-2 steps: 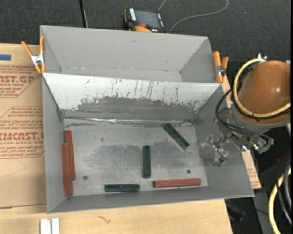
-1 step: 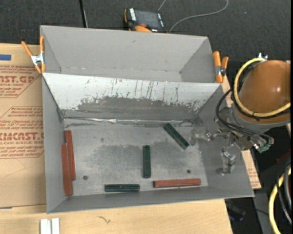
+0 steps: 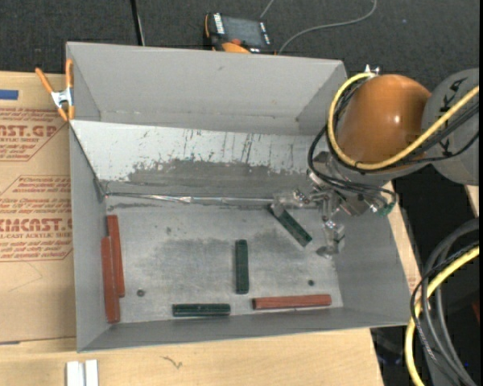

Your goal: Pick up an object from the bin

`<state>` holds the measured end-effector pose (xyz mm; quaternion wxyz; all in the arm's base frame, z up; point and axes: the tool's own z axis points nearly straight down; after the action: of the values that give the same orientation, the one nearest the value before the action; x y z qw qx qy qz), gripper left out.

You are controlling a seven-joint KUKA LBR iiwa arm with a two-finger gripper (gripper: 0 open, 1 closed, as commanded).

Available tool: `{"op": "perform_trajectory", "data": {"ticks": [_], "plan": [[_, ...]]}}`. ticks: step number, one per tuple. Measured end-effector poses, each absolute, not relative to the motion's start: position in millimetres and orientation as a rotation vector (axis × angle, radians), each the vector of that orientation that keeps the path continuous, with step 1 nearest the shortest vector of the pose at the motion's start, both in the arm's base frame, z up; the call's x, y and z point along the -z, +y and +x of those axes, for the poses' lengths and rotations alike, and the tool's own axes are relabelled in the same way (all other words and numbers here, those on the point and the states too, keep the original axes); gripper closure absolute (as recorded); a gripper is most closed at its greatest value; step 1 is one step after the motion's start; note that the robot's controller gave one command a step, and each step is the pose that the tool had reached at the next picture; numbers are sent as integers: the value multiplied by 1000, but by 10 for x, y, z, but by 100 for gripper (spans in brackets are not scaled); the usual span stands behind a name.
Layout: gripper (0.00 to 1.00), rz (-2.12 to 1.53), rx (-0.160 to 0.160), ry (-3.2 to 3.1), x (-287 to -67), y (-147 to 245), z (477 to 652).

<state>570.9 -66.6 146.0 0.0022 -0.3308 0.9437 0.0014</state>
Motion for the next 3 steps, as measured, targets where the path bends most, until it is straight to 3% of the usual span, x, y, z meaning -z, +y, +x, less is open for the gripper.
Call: {"op": "perform_trajectory", "data": {"ticks": [1,2,3], "plan": [[0,-1622,-7,2690,-730,-96,5749],[0,-1971,-3,2442,-700,347,5718],[100,-1969,-3,2444,-702,338,5720]]}}
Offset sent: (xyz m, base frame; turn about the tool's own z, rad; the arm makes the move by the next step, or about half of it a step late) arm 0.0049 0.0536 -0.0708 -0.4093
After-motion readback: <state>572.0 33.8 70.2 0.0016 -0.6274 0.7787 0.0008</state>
